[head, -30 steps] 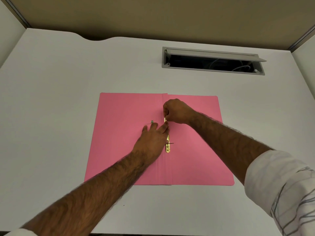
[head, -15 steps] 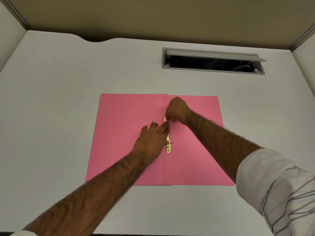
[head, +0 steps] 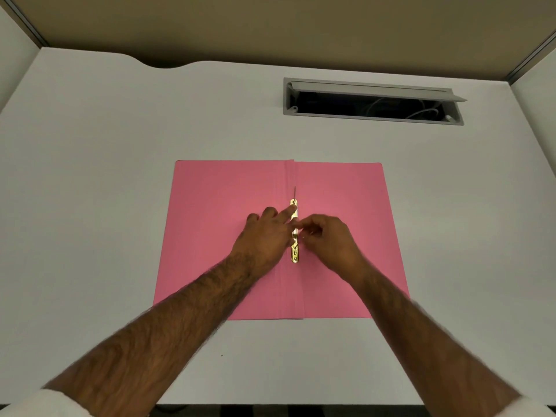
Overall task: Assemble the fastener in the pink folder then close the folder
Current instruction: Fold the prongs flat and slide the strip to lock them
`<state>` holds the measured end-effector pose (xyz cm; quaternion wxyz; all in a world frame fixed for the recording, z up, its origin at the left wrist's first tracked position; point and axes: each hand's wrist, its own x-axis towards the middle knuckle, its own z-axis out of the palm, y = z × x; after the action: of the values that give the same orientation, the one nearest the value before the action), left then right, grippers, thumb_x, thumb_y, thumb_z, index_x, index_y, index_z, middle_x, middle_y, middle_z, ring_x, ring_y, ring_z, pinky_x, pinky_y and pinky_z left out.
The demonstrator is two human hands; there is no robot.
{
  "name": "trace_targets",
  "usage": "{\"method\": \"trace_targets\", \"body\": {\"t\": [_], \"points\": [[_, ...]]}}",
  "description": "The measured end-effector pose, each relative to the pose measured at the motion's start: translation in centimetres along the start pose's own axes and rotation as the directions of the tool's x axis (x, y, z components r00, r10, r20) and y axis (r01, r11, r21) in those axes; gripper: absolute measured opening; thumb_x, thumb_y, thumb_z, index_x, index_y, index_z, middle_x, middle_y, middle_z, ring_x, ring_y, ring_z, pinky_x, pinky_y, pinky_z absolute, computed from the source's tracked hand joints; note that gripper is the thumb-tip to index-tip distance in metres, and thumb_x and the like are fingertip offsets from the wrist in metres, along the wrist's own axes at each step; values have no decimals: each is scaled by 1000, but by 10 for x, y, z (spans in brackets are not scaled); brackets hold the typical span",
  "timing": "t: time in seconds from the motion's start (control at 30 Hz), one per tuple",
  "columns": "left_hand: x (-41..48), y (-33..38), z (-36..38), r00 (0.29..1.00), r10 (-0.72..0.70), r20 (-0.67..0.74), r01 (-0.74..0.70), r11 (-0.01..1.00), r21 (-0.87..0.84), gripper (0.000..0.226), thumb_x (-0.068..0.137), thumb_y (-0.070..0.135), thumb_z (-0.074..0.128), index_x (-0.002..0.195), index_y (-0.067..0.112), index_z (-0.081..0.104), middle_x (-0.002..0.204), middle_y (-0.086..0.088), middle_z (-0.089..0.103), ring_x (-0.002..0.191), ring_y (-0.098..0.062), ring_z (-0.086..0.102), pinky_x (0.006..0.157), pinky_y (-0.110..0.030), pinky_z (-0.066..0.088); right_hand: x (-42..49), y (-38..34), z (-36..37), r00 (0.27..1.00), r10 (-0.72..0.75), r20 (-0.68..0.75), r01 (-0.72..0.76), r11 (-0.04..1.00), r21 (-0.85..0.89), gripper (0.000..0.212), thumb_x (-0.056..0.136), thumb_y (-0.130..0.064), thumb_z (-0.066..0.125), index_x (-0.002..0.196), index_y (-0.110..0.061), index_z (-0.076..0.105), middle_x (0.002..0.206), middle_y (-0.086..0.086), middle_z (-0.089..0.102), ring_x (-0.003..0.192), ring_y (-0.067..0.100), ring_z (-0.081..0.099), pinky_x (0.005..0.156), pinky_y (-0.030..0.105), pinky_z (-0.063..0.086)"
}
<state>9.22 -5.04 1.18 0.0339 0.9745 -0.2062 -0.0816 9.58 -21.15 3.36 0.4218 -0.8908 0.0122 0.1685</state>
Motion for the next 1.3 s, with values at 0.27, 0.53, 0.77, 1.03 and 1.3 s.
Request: {"method": "trace_targets", "body": {"t": [0.27,0.53,0.77,1.03,1.3], "points": [[-1,-2,-4,998,13,55,-14,1000,8,56,99,28,57,150,17,39,167,1,19,128,-30,44,91,-50,48,-37,16,29,991,5,-134,1,999,43,25,89,-4,65,110,-11,76,102,5,77,88,17,69,86,32,56],[-1,-2,-3,997,21,77,-20,1000,-10,57,98,36,57,149,17,41,167,1,20,129,-31,44,92,-52,48,-41,17,39,975,-70,-213,59,997,-56,15,88,-7,66,101,-13,73,94,3,72,83,19,63,78,37,55],[-1,-1,-7,990,30,140,-27,999,-29,66,95,40,59,152,18,36,168,2,14,133,-31,39,97,-52,47,-31,12,34,986,-66,-152,54,995,-85,13,86,-9,69,97,-10,76,93,7,71,83,21,63,78,38,53],[0,-2,-14,986,37,164,-34,999,-25,70,93,44,62,152,16,36,168,0,15,133,-31,39,96,-52,47,-38,21,37,965,-173,-199,128,967,-222,16,90,-6,63,96,-11,78,87,7,70,74,14,55,68,26,43],[-2,-2,-6,989,29,148,-27,999,-18,70,94,44,62,153,17,36,168,1,15,139,-32,36,100,-53,46,-55,28,48,916,-378,-131,263,816,-514,7,78,0,76,84,-3,76,74,10,66,64,26,59,49,33,50]]}}
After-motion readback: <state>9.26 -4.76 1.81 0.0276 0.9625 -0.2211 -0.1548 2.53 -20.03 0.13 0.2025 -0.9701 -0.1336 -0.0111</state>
